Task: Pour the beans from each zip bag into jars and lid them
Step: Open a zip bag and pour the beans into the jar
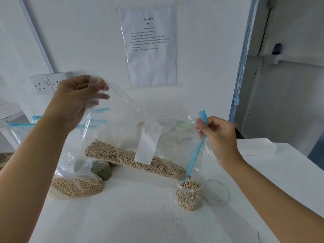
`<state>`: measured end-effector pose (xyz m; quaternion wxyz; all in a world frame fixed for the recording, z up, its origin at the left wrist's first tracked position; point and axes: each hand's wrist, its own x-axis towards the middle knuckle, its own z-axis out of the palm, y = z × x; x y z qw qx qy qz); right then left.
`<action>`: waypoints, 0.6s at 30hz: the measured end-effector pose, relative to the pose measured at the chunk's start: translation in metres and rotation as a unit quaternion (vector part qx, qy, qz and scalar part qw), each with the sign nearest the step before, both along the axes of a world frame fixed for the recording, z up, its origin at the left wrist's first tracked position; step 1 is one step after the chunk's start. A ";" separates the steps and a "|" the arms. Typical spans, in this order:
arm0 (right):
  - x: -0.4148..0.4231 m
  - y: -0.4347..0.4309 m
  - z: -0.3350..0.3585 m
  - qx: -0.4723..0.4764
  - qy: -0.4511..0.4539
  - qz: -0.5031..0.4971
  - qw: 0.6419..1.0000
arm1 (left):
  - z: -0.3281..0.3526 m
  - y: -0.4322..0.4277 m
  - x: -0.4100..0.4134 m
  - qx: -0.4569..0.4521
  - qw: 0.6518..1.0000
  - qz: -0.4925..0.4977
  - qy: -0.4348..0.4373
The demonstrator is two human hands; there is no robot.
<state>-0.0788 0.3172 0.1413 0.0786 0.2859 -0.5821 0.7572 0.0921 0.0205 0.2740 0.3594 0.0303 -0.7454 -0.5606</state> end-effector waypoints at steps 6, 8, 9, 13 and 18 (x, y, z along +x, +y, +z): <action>0.000 0.001 -0.001 0.009 0.011 -0.002 1.000 | 0.002 0.002 0.001 -0.003 1.000 0.000 0.000; -0.001 0.001 -0.001 0.008 0.010 -0.012 1.000 | 0.002 0.003 0.002 -0.002 1.000 0.002 -0.002; -0.001 0.002 -0.001 0.009 0.013 -0.012 1.000 | 0.002 0.003 0.002 -0.001 1.000 0.002 -0.002; -0.002 0.002 -0.001 0.009 0.017 -0.013 1.000 | 0.002 0.005 0.003 -0.001 1.000 0.002 -0.003; -0.004 0.004 -0.002 0.007 0.014 -0.026 1.000 | 0.004 0.008 0.002 -0.003 1.000 0.006 -0.007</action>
